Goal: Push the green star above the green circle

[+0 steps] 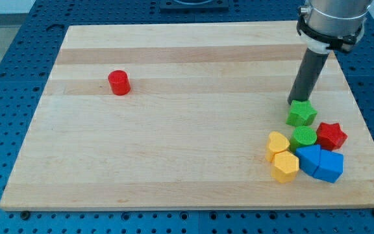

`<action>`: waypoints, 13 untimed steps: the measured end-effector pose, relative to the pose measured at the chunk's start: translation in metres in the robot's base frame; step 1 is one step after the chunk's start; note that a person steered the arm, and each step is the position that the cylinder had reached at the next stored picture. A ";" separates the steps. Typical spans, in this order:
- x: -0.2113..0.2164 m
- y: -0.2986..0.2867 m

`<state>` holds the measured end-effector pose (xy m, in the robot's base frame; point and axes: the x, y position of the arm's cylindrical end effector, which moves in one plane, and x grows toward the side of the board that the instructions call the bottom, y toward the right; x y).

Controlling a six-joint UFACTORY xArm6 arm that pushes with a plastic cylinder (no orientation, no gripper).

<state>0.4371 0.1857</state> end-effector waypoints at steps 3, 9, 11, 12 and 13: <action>-0.009 -0.029; 0.013 -0.024; 0.018 -0.024; 0.005 -0.024; -0.054 -0.047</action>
